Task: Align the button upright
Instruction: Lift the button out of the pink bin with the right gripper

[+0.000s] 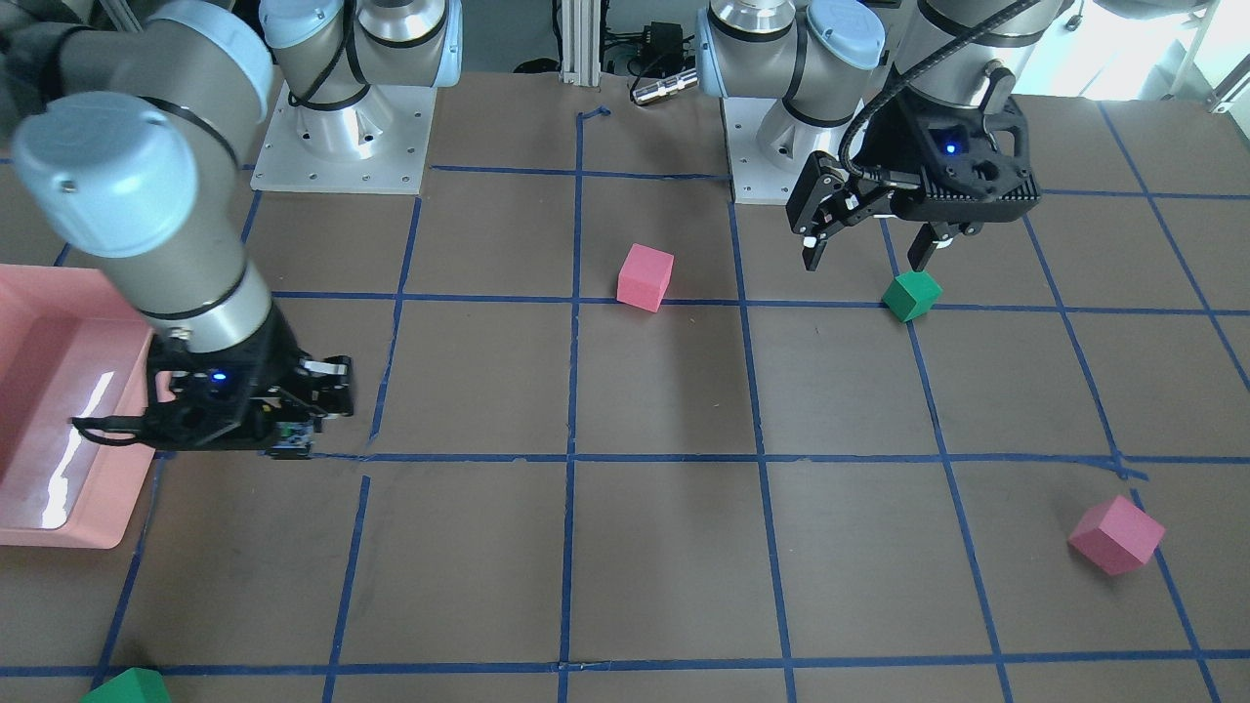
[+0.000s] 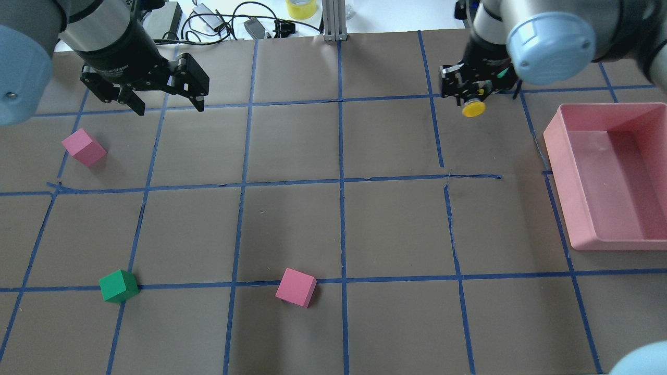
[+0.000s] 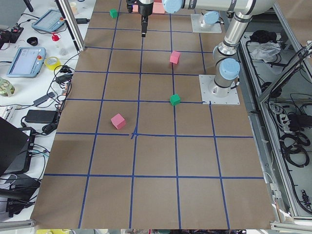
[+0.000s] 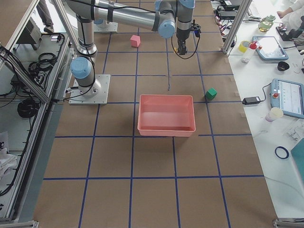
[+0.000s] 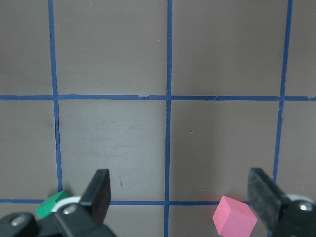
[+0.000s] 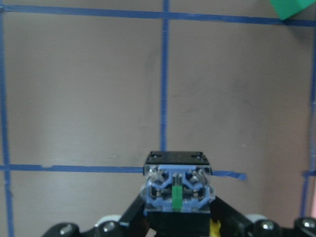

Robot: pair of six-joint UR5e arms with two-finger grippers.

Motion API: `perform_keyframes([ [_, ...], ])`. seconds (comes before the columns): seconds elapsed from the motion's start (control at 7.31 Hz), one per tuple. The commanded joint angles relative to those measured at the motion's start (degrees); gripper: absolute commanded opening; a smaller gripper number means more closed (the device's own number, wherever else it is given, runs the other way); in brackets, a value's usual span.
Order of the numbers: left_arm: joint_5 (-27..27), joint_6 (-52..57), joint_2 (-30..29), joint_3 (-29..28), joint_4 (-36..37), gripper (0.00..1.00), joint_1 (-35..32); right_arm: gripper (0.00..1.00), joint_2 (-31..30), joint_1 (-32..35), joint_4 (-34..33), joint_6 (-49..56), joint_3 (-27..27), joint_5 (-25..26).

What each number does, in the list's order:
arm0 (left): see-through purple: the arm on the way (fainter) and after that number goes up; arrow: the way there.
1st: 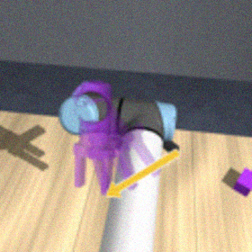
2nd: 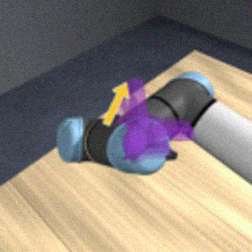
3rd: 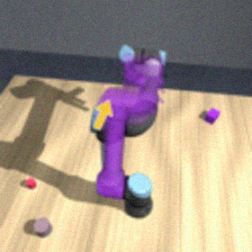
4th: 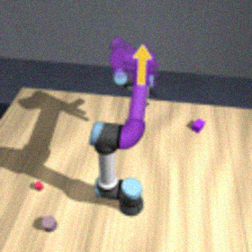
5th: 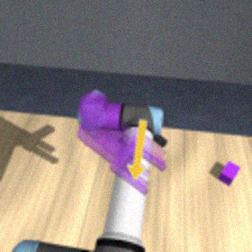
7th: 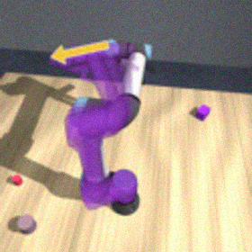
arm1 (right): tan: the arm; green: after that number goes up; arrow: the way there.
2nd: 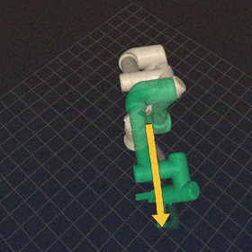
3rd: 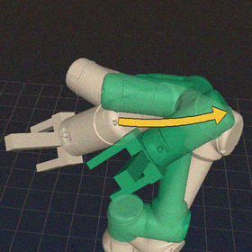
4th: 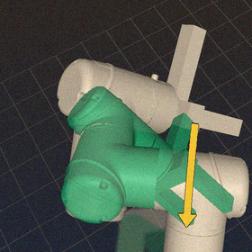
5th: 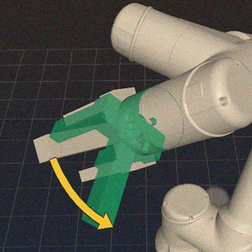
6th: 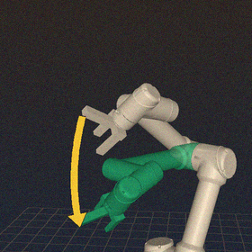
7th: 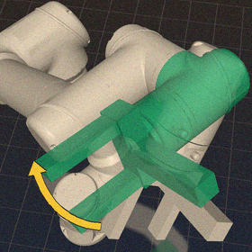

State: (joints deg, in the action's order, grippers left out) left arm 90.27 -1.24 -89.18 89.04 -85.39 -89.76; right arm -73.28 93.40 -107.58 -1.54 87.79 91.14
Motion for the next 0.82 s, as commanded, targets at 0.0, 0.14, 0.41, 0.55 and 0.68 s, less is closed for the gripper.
perform_keyframes([
  [0.0, 0.08, -0.08, 0.24, -0.01, -0.04, 1.0, 0.02, 0.0, 8.64, 10.89, -11.02, -15.79, -0.07, -4.13],
  [0.14, -0.01, 0.01, 0.15, -0.01, -0.04, 1.0, 0.02, 0.0, 11.9, 13.1, -15.07, -19.6, -0.25, -4.57],
  [0.41, -0.27, 0.01, 0.06, -0.01, 0.05, 1.0, 0.11, 0.0, 13.33, 15.83, -15.81, -21.66, 0.01, -6.06],
  [0.55, -0.27, 0.01, -0.02, 0.08, 0.05, 1.0, 0.02, 0.0, 14.82, 17.33, -18.51, -22.18, 0.1, -6.07],
  [0.68, -0.1, 0.01, 0.06, -0.01, 0.05, 1.0, 0.02, 0.0, 17.1, 17.87, -20.89, -21.93, 0.37, -6.07],
])
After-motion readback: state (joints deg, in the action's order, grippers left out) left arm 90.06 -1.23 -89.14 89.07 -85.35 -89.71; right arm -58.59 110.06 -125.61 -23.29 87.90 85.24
